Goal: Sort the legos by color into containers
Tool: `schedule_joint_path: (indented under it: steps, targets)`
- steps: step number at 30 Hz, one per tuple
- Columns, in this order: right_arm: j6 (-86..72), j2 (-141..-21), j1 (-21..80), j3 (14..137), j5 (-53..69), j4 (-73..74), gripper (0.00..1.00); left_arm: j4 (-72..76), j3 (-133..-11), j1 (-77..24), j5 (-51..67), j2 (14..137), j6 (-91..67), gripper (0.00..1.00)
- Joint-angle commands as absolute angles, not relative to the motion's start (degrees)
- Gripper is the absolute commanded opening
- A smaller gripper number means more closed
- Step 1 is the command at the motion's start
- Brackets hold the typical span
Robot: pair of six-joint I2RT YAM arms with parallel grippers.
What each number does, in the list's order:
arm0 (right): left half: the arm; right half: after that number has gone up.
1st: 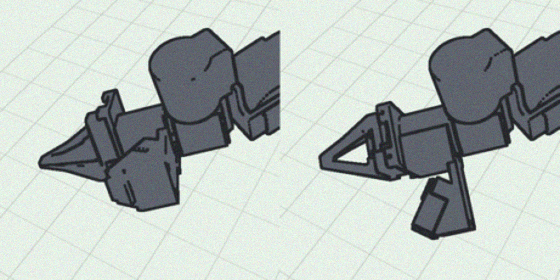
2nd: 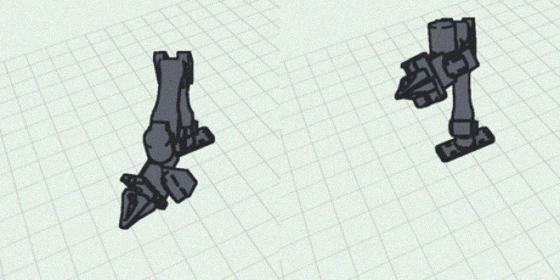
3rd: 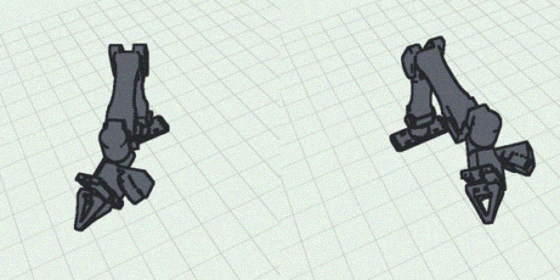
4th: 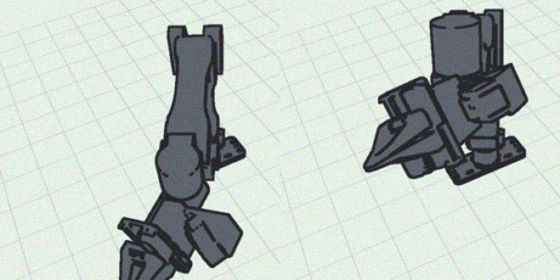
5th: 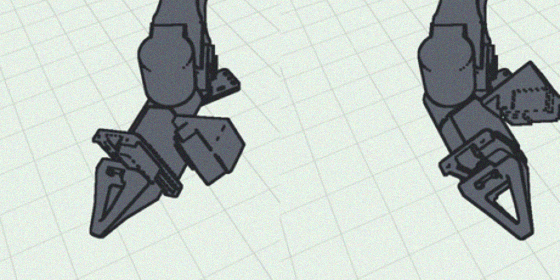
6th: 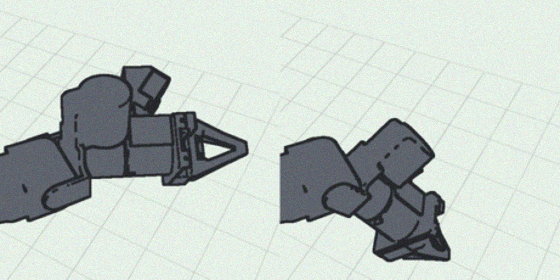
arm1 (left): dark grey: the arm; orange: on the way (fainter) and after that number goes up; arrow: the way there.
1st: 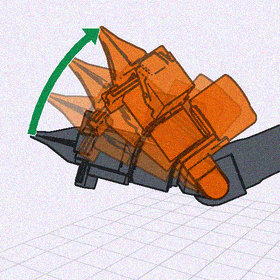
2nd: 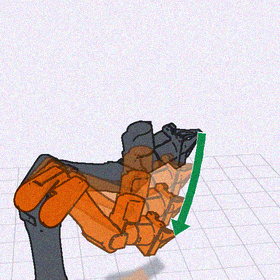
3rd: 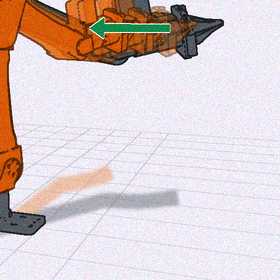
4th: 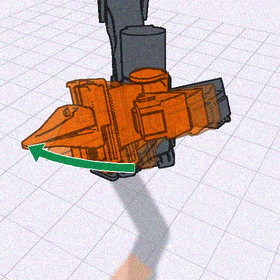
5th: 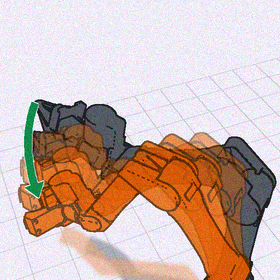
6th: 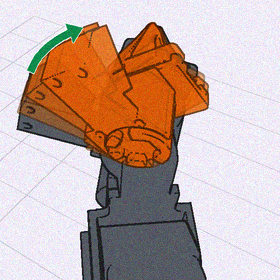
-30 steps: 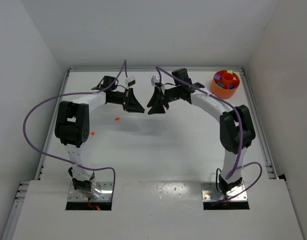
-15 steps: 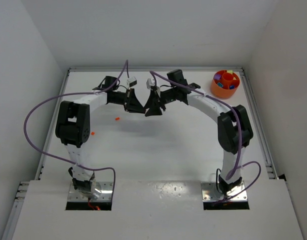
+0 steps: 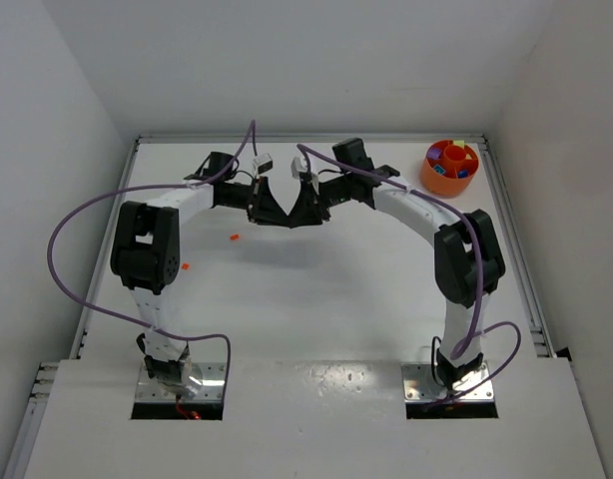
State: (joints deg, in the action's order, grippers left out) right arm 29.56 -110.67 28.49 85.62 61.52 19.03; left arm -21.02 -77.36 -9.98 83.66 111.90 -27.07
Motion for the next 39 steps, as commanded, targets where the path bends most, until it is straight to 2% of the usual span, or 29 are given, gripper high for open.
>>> schedule_joint_path:
  steps: [1,3,5,7,8,14,20,23,25,27,28,31,32,33,34,37,38,39]
  targets:
    - [31.2,-109.6,29.53,85.61,60.47,16.79,0.06,-19.69,-78.05,-10.02,92.72,110.04,-26.46,0.06]
    - [31.2,-108.99,29.53,84.38,58.89,16.79,0.03,-19.69,-78.05,-10.02,92.72,110.04,-26.46,0.11]
    - [31.2,-108.46,29.53,83.77,58.19,16.27,0.02,-19.69,-78.57,-9.4,92.72,110.04,-27.07,0.25]
    - [31.2,-107.75,28.84,83.06,57.48,16.26,0.01,-19.69,-79.1,-8.8,92.72,110.56,-27.07,0.35]
    - [31.2,-106.97,28.83,82.36,56.7,16.26,0.01,-19.69,-79.1,-8.79,92.72,110.57,-27.07,0.37]
    - [29.98,-104.07,27.77,80.51,50.99,17.58,0.0,-19.69,-81.38,-7.03,87.99,108.55,-26.55,0.45]
    - [26.03,-102.83,26.2,79.37,50.45,15.12,0.0,-19.16,-80.78,-5.11,84.65,107.41,-26.02,0.46]
    - [20.43,-101.7,24.97,79.37,46.6,12.84,0.0,-23.0,-81.63,-1.5,74.24,106.7,-18.69,0.48]
    - [16.46,-100.91,23.74,78.84,41.69,11.0,0.0,-36.3,-85.58,-0.79,66.66,106.7,-9.89,0.48]
    - [10.59,-100.12,21.2,78.32,36.77,8.28,0.0,-42.6,-92.33,-2.18,54.12,106.7,-0.58,0.48]
    - [9.07,-100.11,20.22,78.31,32.3,7.74,0.0,-43.41,-93.42,-3.15,41.09,105.92,0.6,0.48]
    - [5.54,-99.58,15.57,78.83,22.81,7.21,0.0,-41.06,-93.96,-5.98,23.0,102.32,1.58,0.48]
    - [5.54,-99.58,14.25,79.53,20.94,7.82,0.0,-39.57,-93.96,-6.76,20.85,101.61,1.58,0.5]
    - [5.54,-100.1,11.54,80.93,16.57,8.61,0.0,-38.85,-93.96,-7.55,18.74,100.99,1.58,0.62]
    - [5.54,-100.11,10.03,81.82,14.87,9.14,0.0,-38.15,-94.48,-7.56,15.68,100.2,0.97,0.68]
    - [5.02,-103.79,3.62,87.08,10.83,13.07,0.0,-37.0,-96.06,-8.61,14.15,100.2,0.97,0.82]
    - [5.01,-105.02,2.04,90.84,10.81,14.57,0.0,-37.0,-96.59,-8.61,14.67,100.2,0.97,0.94]
    - [4.4,-107.9,0.54,92.88,9.68,16.16,0.0,-37.0,-97.11,-8.61,14.68,100.72,0.44,1.0]
